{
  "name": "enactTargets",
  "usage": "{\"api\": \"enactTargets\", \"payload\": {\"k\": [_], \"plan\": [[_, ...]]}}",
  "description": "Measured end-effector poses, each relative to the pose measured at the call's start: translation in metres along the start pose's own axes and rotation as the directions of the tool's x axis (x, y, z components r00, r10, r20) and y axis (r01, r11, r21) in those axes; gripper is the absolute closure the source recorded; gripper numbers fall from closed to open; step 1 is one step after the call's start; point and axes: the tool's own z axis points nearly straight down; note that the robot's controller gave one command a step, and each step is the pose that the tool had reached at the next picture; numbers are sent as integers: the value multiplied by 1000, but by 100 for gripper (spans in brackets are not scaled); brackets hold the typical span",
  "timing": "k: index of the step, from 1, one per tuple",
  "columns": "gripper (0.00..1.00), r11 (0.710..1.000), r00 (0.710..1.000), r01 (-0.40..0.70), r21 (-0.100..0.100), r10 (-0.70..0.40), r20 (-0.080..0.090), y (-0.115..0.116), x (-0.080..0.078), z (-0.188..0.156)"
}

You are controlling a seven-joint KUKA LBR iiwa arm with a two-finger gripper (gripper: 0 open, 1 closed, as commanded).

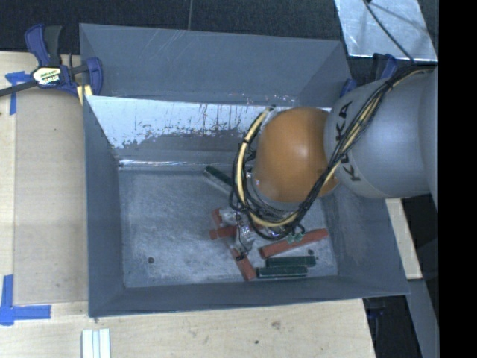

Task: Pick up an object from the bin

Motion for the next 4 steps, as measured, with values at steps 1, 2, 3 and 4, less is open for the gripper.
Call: {"api": "enactTargets", "payload": {"k": [1, 2, 3, 4], "plan": [[100, 1000, 1000, -3, 0, 3, 10, -1, -10, -16], [100, 993, 993, 121, -2, -121, 9, -10, -9, 19], [100, 987, 987, 162, 0, -162, 7, -37, 24, -100], [100, 966, 966, 260, -2, -260, 1, -53, 49, -37]]}}
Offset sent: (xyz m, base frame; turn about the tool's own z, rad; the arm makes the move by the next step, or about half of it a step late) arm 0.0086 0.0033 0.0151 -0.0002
